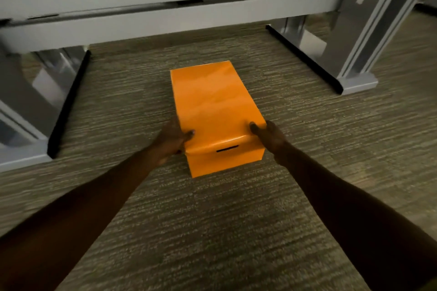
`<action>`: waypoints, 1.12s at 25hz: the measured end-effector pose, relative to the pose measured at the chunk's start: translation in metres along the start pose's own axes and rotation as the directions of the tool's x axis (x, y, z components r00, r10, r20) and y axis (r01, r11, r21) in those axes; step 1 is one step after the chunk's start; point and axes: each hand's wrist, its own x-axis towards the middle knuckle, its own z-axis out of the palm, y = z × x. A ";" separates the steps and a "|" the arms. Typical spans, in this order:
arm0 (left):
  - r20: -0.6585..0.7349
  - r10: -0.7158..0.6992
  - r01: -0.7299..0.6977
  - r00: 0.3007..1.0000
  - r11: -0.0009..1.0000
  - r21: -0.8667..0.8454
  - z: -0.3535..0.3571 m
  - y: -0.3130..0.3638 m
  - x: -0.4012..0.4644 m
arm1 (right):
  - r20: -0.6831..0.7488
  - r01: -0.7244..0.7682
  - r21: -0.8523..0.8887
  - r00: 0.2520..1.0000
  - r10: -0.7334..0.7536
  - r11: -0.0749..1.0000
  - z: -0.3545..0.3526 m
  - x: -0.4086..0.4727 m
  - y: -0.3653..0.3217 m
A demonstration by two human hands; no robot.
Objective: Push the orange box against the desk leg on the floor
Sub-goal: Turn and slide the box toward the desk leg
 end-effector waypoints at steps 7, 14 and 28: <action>-0.007 0.032 -0.032 0.999 0.999 0.014 -0.030 -0.036 -0.026 | -0.070 0.124 0.063 0.990 -0.119 0.990 0.053 -0.027 -0.002; -0.236 0.018 -0.016 0.972 1.000 0.012 -0.128 -0.084 -0.065 | -0.003 0.189 0.024 0.982 -0.189 0.982 0.155 -0.063 -0.028; -0.250 -0.007 0.001 0.968 1.000 -0.024 -0.281 -0.112 -0.128 | 0.231 0.279 -0.067 0.938 -0.257 0.958 0.290 -0.137 -0.046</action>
